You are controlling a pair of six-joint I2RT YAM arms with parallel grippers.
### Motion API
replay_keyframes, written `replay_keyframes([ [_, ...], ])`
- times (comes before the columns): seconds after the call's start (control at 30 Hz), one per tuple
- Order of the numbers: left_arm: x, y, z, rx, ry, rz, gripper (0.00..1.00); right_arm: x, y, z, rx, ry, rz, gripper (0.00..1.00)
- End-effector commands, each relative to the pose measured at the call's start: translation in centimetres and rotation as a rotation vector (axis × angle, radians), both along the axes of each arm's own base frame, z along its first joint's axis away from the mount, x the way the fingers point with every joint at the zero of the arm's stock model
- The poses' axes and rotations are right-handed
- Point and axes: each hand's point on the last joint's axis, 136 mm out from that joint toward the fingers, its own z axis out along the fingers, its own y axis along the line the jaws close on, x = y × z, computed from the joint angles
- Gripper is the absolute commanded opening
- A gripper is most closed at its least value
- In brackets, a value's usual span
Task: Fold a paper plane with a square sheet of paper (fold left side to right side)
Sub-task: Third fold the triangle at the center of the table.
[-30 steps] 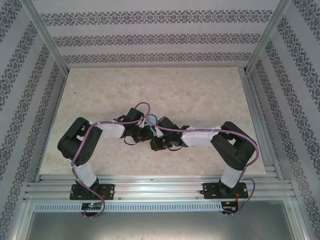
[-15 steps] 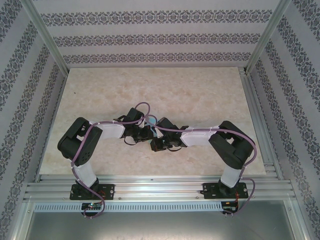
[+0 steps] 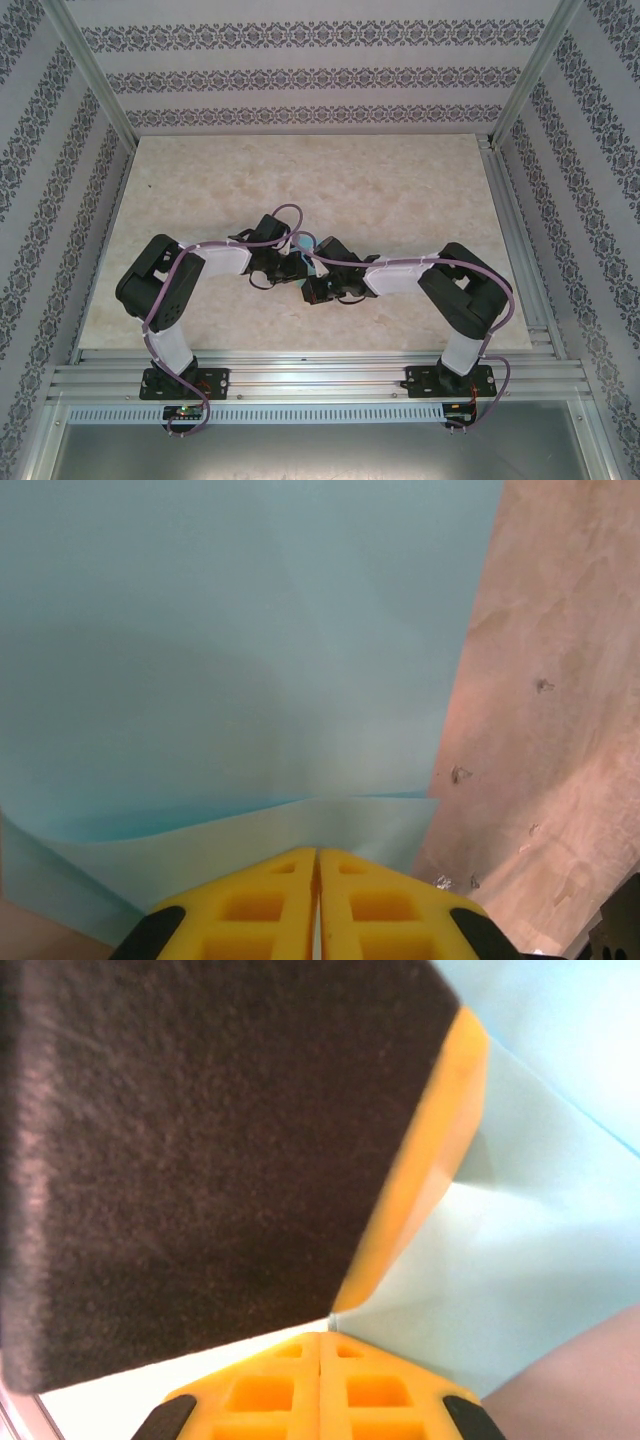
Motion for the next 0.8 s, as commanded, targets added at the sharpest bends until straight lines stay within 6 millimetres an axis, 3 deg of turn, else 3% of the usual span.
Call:
replay_keyframes([
  [0.0,-0.4,1.9,-0.3,0.098,0.017,-0.008,0.12,-2.5,-3.3,-3.4,-0.124,0.099,-0.005,0.03],
  [0.23,2.8,3.0,3.4,0.002,-0.038,0.047,0.16,-2.5,-3.3,-3.5,-0.105,0.101,-0.011,0.0],
  [0.4,4.1,3.2,5.8,-0.079,-0.083,0.069,0.08,-2.5,-3.3,-3.7,-0.103,0.105,-0.012,0.0],
  [0.6,1.7,1.1,7.1,-0.214,-0.085,0.006,0.01,-2.5,-3.3,-3.8,-0.101,0.108,-0.012,0.0],
  [0.77,-0.7,-0.5,5.4,-0.218,-0.034,-0.023,0.0,-2.5,-3.3,-3.9,-0.105,0.111,-0.009,0.0],
])
